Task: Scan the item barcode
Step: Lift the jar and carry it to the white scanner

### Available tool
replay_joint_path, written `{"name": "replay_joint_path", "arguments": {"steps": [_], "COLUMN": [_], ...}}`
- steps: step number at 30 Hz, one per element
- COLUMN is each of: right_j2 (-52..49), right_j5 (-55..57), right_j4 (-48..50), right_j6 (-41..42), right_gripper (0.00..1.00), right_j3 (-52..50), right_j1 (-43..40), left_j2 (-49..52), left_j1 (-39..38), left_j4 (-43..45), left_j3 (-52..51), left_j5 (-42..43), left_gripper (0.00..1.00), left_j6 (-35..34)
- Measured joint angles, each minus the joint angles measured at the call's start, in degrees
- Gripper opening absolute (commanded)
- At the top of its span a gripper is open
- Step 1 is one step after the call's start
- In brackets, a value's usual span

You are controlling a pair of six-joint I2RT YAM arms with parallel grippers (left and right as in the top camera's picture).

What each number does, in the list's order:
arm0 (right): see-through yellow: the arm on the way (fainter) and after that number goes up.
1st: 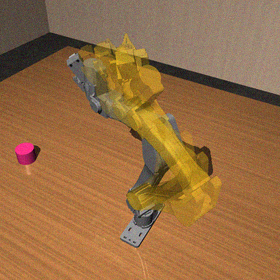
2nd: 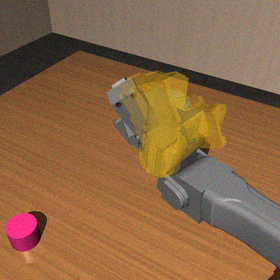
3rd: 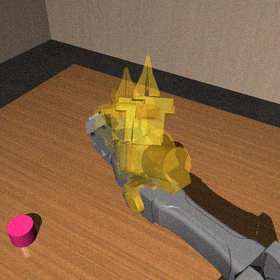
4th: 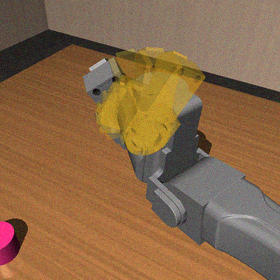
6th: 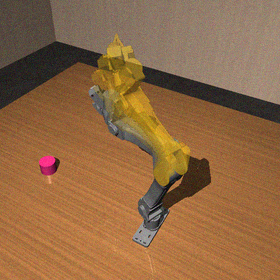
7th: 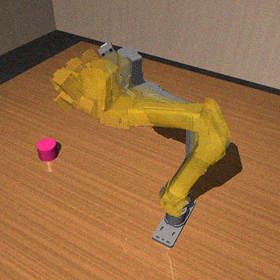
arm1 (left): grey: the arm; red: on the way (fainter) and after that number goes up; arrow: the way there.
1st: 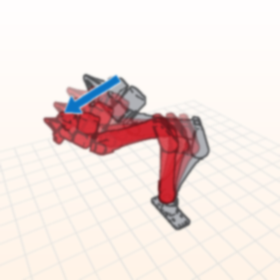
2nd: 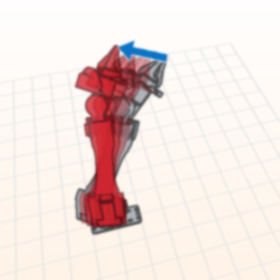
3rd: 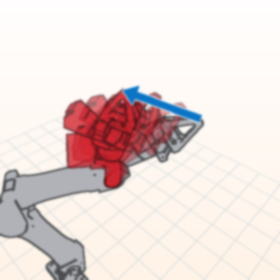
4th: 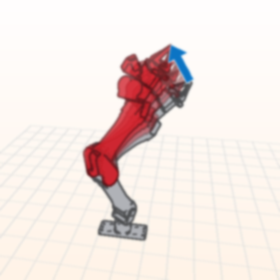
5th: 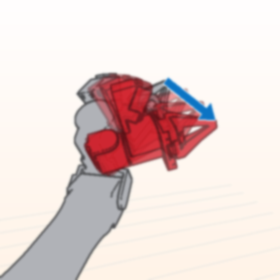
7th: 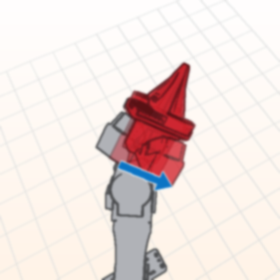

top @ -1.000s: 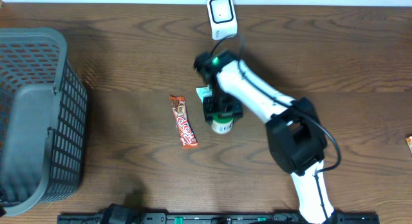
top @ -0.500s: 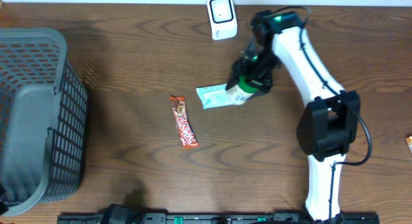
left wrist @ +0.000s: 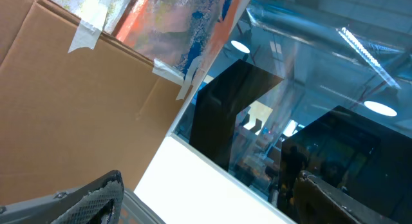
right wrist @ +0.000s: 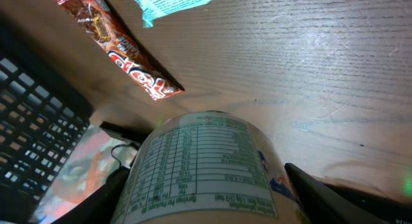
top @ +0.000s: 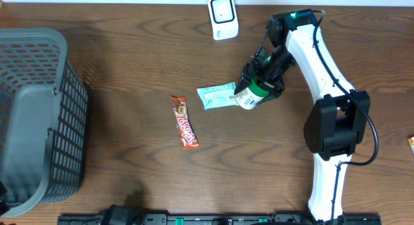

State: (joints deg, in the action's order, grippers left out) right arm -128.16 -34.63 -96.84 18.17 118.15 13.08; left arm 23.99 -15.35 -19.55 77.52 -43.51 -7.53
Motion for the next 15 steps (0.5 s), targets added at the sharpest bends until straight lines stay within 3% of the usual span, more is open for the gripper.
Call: {"name": "replay_joint_path", "arguments": {"steps": [10,15], "right_j2": [0.0,0.0], "right_j5": [-6.6,-7.6], "right_j4": [5.5,10.6], "right_j6": [-0.8,-0.9], "right_gripper": [0.46,0.45], "right_j3": [0.6,6.1], "right_j1": [0.0,0.0], "left_j2": [0.0,0.0], "left_j1": [0.0,0.0], "left_j4": [0.0,0.0], "left_j3": [0.0,0.0], "left_j5": [0.0,0.0], "left_gripper": [0.85,0.85], "left_j6": [-0.2,-0.2]}}
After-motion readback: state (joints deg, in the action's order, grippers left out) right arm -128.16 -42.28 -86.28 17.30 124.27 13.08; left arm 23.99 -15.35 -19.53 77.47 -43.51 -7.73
